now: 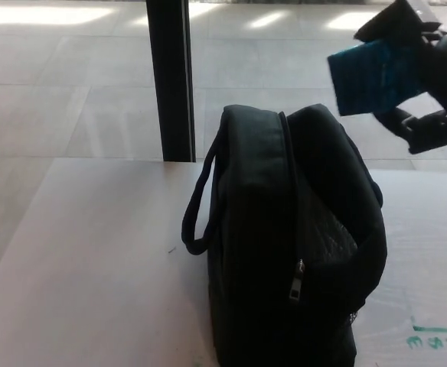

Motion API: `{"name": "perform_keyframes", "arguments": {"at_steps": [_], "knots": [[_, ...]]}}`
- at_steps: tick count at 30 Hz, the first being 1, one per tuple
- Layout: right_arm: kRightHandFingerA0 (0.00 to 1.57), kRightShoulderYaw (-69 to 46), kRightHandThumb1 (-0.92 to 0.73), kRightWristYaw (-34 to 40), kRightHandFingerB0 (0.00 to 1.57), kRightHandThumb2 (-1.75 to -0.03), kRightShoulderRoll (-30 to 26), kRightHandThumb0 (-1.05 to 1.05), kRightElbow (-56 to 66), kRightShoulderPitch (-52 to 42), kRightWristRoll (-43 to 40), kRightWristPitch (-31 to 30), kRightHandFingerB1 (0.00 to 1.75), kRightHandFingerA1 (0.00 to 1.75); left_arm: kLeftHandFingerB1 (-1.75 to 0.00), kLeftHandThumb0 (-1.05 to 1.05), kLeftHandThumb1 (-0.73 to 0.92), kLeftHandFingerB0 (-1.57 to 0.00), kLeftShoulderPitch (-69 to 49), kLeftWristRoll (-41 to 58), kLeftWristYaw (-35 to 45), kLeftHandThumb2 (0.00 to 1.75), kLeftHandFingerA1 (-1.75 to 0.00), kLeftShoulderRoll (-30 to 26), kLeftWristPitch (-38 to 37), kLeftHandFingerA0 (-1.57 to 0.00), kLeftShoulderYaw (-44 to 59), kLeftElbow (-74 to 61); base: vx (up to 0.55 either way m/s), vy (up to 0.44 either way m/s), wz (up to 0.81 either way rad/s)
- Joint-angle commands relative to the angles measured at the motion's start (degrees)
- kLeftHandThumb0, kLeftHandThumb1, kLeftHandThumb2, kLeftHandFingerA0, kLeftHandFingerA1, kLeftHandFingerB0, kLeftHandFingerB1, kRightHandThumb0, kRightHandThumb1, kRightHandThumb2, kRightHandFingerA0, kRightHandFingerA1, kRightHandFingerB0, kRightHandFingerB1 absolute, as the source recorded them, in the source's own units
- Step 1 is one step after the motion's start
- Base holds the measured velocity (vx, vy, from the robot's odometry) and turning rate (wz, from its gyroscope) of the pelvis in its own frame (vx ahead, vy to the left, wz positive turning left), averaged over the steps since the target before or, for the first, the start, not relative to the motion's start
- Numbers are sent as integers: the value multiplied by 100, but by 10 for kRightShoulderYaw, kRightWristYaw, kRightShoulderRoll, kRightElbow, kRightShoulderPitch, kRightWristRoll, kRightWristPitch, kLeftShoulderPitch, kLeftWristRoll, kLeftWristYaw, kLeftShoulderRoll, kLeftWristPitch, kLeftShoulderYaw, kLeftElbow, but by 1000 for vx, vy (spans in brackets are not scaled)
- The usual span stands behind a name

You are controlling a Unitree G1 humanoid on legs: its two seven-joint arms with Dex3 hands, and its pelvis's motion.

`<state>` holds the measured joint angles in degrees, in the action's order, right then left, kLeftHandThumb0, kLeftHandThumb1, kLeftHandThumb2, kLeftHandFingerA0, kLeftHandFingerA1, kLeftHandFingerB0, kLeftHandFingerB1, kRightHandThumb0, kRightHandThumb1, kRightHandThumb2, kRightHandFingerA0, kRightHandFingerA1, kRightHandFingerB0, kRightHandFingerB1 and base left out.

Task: The robot uses its right hand to pick up the cube kept on the middle of the desk and put it inside the bag next to it

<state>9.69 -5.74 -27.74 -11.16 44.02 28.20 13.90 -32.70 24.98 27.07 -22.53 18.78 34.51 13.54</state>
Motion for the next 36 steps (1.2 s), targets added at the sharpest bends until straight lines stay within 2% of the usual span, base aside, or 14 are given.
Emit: {"name": "perform_keyframes", "arguments": {"at_steps": [1,3,4,10,11,14,18,19,21,23,26,28,32,36], "knots": [[89,44,-61,-54,74,-96,7,-28,33,-11,1,19,160,175,-52,-48,52,-24,-1,-8,3,93,-60,-7,-13,-38,1,9,0,0,0],[91,65,-59,-57,72,-95,6,-28,37,-14,15,27,162,175,-52,-48,50,-26,2,-7,-3,93,-60,-4,-13,-39,3,10,0,0,0],[92,71,-55,-55,73,-98,1,-26,32,-16,19,40,161,175,-41,-51,71,-37,4,-5,-3,61,-46,-4,-9,-42,3,10,0,0,0],[88,91,-54,-87,68,-89,-22,-23,39,-26,32,38,166,175,-52,-49,51,-25,7,-6,1,92,-60,-8,-14,-39,4,18,0,0,0],[89,95,-55,-78,71,-81,-29,-25,28,-34,41,54,160,175,-42,-48,70,-38,7,-9,-4,60,-46,-10,-13,-45,4,14,0,0,0],[89,104,-56,-85,83,-72,-41,-27,22,-42,50,60,128,175,-42,-50,70,-37,5,-10,-3,60,-46,-11,-11,-45,1,9,0,0,0],[88,114,-58,-106,78,-65,-45,-24,25,-48,57,43,138,175,-42,-48,70,-38,11,-12,-2,60,-47,-13,-13,-46,1,20,0,0,0],[117,114,-46,-104,87,-91,-44,-35,24,-48,56,44,108,133,-42,-48,71,-37,10,-12,0,60,-47,-12,-16,-44,-1,14,0,0,0],[83,119,-67,-116,72,-68,-40,-29,29,-49,58,36,147,175,-42,-48,71,-37,12,-13,4,60,-47,-13,-20,-44,-3,20,0,0,0],[89,123,-65,-113,79,-66,-35,-29,38,-51,65,37,103,174,-42,-47,72,-37,12,-13,0,60,-46,-13,-15,-45,-2,14,0,0,0],[91,132,-69,-119,80,-67,-24,-34,43,-47,71,29,101,174,-41,-48,71,-38,13,-16,-7,60,-46,-13,-11,-45,-3,8,0,0,0],[79,147,-70,-145,44,-61,-12,-42,58,-40,84,5,46,126,-41,-48,71,-38,14,-13,-7,59,-45,-13,-9,-43,0,10,0,0,0],[0,170,-48,-206,0,-80,-19,-84,114,-34,139,-47,0,9,-41,-51,72,-35,14,-13,-1,61,-47,-15,-10,-41,-1,11,0,0,0],[0,177,-49,-203,0,-84,-25,-86,151,-29,196,-62,0,12,-41,-50,71,-37,11,-17,5,59,-46,-16,-19,-43,-2,15,0,0,0]]}}
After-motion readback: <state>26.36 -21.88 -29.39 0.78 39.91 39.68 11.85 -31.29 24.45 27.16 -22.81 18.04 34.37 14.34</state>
